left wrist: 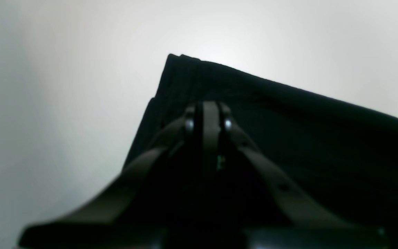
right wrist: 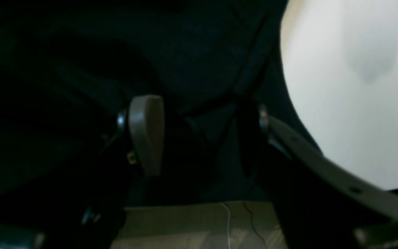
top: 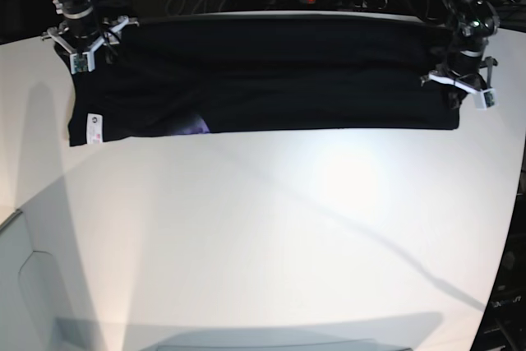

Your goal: Fold the T-shirt properly

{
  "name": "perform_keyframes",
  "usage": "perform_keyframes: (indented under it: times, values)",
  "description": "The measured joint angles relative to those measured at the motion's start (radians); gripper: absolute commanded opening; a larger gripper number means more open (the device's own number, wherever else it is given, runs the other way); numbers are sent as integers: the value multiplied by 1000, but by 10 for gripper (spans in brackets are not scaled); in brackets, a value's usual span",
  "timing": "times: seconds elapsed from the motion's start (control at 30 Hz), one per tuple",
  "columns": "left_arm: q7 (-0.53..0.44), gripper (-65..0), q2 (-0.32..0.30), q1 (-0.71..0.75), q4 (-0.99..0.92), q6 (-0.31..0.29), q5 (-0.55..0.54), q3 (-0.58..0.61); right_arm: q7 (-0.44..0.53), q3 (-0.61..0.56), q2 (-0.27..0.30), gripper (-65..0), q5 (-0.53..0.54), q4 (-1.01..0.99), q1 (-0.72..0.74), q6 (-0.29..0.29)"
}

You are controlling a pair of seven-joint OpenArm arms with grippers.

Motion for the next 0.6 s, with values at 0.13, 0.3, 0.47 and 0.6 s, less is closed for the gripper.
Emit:
perform_keyframes:
  times: [0.13, 0.3, 0.47, 0.6]
  values:
    - [0, -650, 0, 0, 2, 0, 0, 0, 0, -2, 0, -385, 0, 0, 0, 0]
    - [0, -650, 0, 0, 3, 0, 0, 0, -1, -6, 0, -588, 0, 0, 0, 0]
    - [0, -650, 0, 1, 4, 0, 0, 0, -4, -5, 0, -650, 0, 3, 0, 0]
    - [0, -650, 0, 1, 4, 0, 0, 0, -12, -4, -1, -650, -5, 51, -11, 0]
